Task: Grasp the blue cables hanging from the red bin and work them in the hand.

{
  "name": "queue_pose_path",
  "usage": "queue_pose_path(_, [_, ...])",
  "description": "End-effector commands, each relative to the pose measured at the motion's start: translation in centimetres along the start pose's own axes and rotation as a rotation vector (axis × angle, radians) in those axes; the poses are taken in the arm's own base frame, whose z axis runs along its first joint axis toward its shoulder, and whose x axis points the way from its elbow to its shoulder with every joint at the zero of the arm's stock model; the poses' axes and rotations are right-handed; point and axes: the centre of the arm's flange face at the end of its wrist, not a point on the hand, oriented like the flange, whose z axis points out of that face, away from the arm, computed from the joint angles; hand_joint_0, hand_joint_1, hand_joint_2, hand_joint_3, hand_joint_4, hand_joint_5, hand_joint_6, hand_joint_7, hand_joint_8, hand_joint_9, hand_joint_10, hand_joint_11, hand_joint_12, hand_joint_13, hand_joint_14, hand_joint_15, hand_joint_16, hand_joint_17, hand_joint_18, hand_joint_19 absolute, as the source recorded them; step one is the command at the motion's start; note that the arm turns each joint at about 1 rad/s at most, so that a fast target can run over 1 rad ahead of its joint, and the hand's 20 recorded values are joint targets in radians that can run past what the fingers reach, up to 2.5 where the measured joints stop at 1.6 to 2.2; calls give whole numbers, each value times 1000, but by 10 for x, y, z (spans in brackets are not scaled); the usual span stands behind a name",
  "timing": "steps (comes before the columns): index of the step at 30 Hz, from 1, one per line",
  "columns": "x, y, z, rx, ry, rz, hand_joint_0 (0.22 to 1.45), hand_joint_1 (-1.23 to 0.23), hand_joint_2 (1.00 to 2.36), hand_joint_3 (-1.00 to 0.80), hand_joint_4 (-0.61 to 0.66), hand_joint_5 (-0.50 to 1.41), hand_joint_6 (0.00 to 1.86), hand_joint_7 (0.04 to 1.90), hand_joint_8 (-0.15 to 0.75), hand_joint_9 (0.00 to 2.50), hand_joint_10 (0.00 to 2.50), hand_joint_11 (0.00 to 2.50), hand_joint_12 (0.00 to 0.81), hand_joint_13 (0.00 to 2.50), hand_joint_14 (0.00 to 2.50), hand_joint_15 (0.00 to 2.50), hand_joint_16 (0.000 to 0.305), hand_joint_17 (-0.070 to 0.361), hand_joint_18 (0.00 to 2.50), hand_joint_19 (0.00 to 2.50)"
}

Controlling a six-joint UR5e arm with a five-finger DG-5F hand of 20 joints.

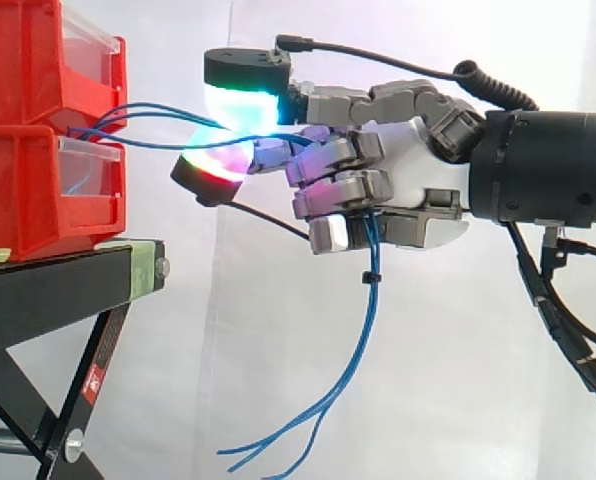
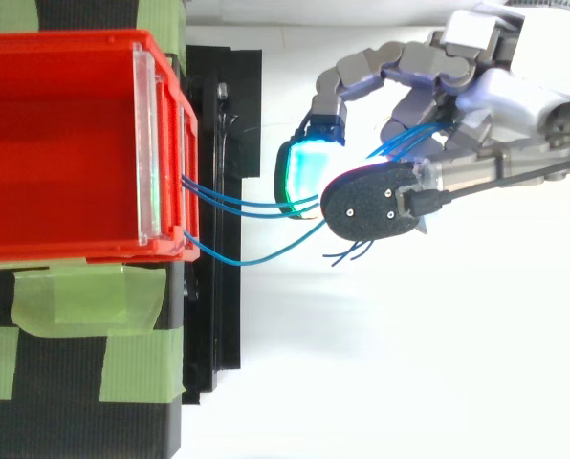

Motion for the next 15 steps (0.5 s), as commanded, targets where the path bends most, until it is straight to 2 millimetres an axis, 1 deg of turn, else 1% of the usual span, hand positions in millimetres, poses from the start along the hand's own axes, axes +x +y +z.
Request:
queue_pose_path(1, [-3,0,1,-4,-2,1,914,-712,1011,66,306,-20,900,1049,525,1077,2500,2500,578,1504,2500,1702,68,153,1878,514])
queue_pose_path(2, [-4,0,1,-5,-3,4,907,-717,1013,24,302,-28,902,1050,532,1044,2500,2500,576,1473,2500,1704,67,151,1852,525])
queue_pose_path(3, [-5,1,1,-9,-5,9,894,-714,1018,-72,288,-47,891,1060,536,1013,2500,2500,579,1439,2500,1721,64,144,1806,541])
queue_pose_path(4, [-5,1,1,-9,-5,9,898,-715,1018,-129,286,-48,881,1066,537,998,2500,2500,578,1425,2500,1715,63,142,1778,554])
queue_pose_path(6, [-5,0,2,-8,-7,10,896,-716,1022,-151,276,-51,864,1083,546,975,2500,2500,583,1401,2500,1720,60,134,1734,600])
queue_pose_path(12, [-5,2,2,-11,-7,10,901,-716,1022,-192,268,-64,870,1093,550,929,2500,2500,581,1359,2500,1736,58,130,1682,650])
queue_pose_path(13, [-5,2,2,-11,-5,10,897,-718,1022,-219,264,-72,868,1095,542,885,2500,2500,584,1338,2500,1745,57,128,1657,664])
queue_pose_path(15, [-5,0,2,-8,-7,8,885,-720,1022,-269,262,-80,859,1098,556,864,2500,2500,586,1300,2500,1732,54,123,1621,684])
